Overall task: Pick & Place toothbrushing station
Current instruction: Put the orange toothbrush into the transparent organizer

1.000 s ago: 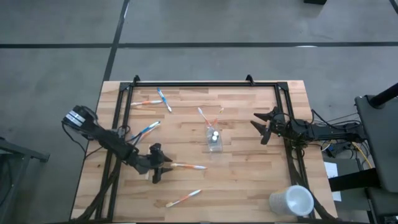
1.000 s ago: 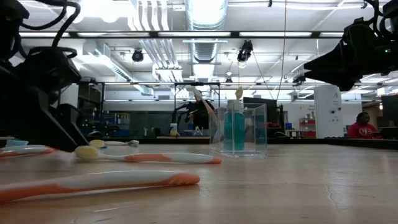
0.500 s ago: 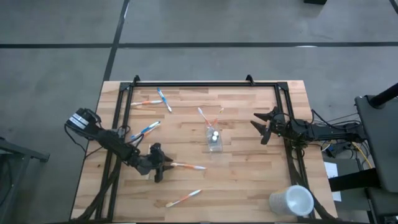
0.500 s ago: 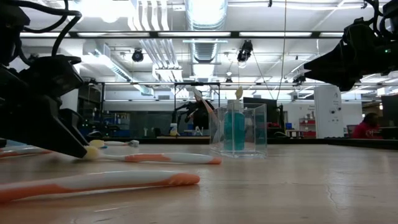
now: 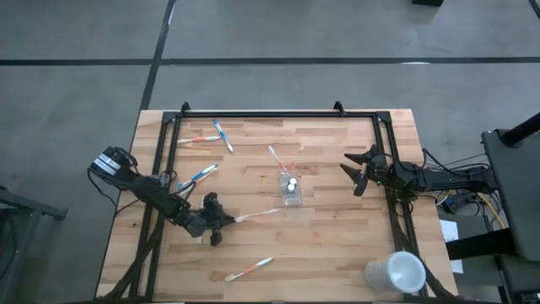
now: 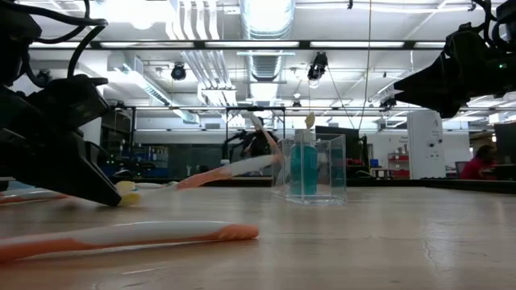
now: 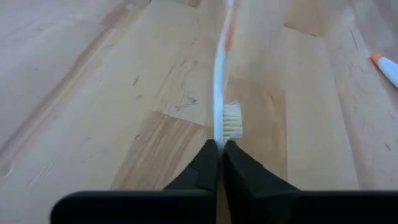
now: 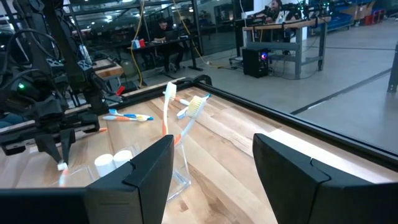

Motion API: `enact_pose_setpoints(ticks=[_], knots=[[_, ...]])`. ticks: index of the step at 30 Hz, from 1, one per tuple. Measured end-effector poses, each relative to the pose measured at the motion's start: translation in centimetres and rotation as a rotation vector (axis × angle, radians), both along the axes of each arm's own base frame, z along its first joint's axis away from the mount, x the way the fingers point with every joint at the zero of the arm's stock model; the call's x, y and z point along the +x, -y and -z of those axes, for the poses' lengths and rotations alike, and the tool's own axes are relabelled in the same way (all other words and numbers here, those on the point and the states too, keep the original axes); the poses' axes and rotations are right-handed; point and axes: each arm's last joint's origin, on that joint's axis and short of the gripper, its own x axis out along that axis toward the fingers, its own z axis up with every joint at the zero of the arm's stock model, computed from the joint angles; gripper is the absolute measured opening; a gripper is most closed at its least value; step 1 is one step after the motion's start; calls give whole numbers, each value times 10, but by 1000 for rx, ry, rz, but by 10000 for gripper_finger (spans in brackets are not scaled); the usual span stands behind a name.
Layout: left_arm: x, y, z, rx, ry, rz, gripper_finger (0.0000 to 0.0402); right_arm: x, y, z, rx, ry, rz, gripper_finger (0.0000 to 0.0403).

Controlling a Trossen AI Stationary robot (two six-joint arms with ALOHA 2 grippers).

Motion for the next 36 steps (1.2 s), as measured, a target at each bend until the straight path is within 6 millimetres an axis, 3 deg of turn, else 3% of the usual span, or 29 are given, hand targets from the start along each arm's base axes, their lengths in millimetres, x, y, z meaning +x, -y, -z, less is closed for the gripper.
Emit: enact_pose_setpoints(ticks=[4,22,29,33,36], knots=[[1,1,-1,-21,9,15,19,0,0,0,0,0,0,215],[4,6,-9,-64,66,99,181,0,0,0,0,0,0,215],[20,1,-42,-123,186,83,197,0,0,0,0,0,-1,215],[31,-9,-61,-209,-30,157,197,0,0,0,0,0,-1,215],[36,-9,-86,-178,-176,175,197,0,0,0,0,0,0,215]])
